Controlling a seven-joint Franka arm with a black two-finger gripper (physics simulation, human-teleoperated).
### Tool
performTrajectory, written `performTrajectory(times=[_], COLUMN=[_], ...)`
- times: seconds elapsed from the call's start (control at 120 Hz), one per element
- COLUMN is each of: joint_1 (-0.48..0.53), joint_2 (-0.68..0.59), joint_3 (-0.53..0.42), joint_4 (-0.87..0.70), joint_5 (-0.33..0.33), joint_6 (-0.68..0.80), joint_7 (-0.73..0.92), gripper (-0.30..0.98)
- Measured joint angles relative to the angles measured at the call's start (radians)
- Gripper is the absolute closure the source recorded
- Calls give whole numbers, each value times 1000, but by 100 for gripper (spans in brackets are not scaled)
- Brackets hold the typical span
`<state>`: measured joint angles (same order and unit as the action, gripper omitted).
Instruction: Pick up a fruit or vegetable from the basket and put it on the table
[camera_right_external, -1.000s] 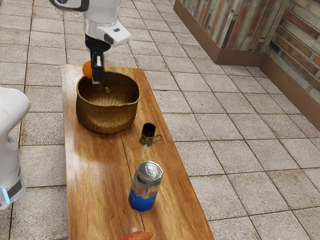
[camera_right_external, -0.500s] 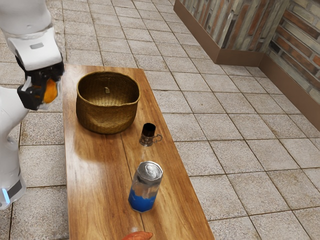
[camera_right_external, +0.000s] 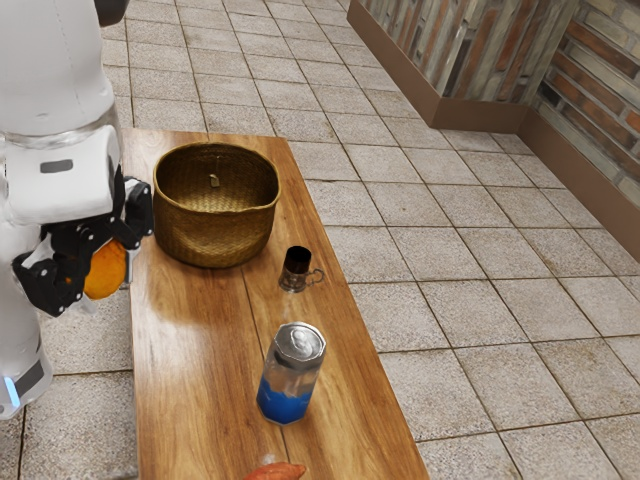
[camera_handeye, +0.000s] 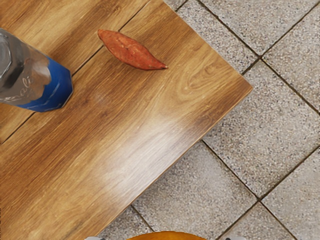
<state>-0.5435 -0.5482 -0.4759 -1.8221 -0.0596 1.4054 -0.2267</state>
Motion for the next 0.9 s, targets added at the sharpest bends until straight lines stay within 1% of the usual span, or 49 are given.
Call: performTrajectory(times=[0.133,0.183,0.25,0.408,0.5,0.75,0.867,0.9], joint_1=[0,0,0,0,-1,-1,-1,-1], joint_2=[65,73,76,79,78,75,78,79], joint_3=[22,49,100,140,190,272,280,297], joint_4=[46,50,51,51,45,40,-18,-36], joint_5=[30,41,59,85,102,192,209,211], joint_6=[17,23,29,38,36,-57,-38,-26], joint_7=[-1,-2,-2,-2,-3,0,1,2], gripper=[43,43,43,43,43,43,43,43])
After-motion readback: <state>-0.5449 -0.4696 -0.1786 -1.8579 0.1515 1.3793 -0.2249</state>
